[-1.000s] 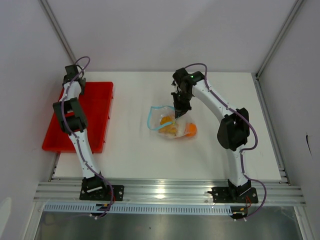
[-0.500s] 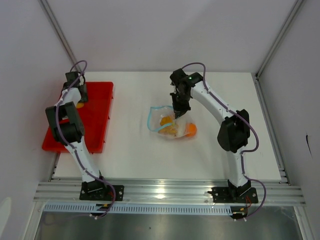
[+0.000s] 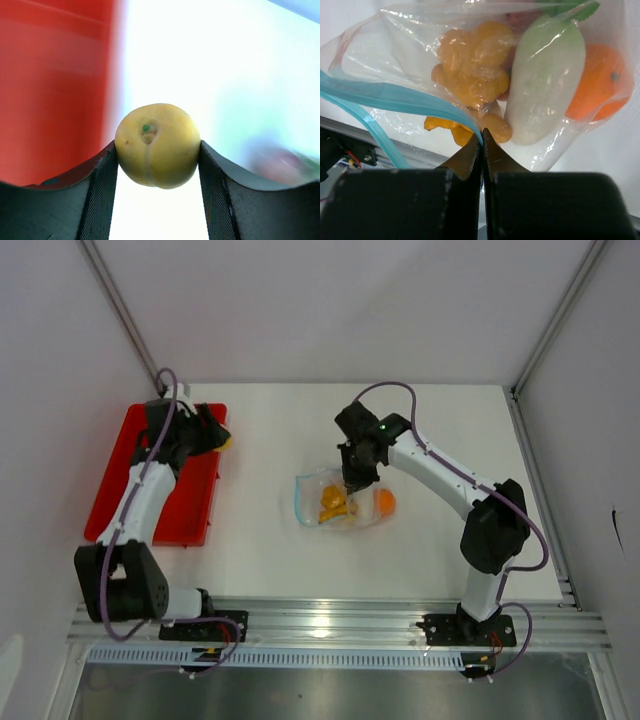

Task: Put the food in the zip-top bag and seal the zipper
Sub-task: Place the fake fruit in the zipper food storage bag.

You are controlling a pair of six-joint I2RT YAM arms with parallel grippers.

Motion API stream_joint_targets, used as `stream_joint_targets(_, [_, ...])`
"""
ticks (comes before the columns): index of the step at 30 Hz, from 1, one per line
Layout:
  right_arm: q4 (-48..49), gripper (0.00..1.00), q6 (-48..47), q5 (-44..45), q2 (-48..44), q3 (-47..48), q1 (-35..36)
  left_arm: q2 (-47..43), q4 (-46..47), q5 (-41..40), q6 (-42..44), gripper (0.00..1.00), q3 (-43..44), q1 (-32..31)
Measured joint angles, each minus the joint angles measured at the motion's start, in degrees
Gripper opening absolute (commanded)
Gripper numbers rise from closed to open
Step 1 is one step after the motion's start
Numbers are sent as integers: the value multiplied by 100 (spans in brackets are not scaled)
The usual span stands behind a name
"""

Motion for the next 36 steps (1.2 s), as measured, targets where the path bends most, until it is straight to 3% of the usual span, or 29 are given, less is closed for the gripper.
stream_joint_targets(6, [498, 0, 59, 363, -407, -678, 243, -1818, 758, 1425, -1351, 1, -1596, -1270])
stream_joint_targets(12, [1023, 0, 190, 527, -1353, -1311, 389, -3541, 1349, 1825, -2050, 1, -2675, -2168])
stream_joint_targets(16, [1167, 0, 411, 573, -1755, -1423, 520, -4177, 1416, 1786, -2297, 1, -3082, -2739])
stream_joint_targets(24, [1320, 0, 717, 671, -1904, -1423, 946, -4083, 1508, 1644, -2448, 0, -3154, -3620])
stream_joint_targets(32, [1421, 0, 796, 796, -1904, -1405, 994, -2942, 1862, 1344, -2358, 2, -3104, -4413])
stream_joint_targets(36, [1368, 0, 793, 863, -1904, -1281, 994, -2352, 1904, 1075, -2162, 86, -2885, -4784])
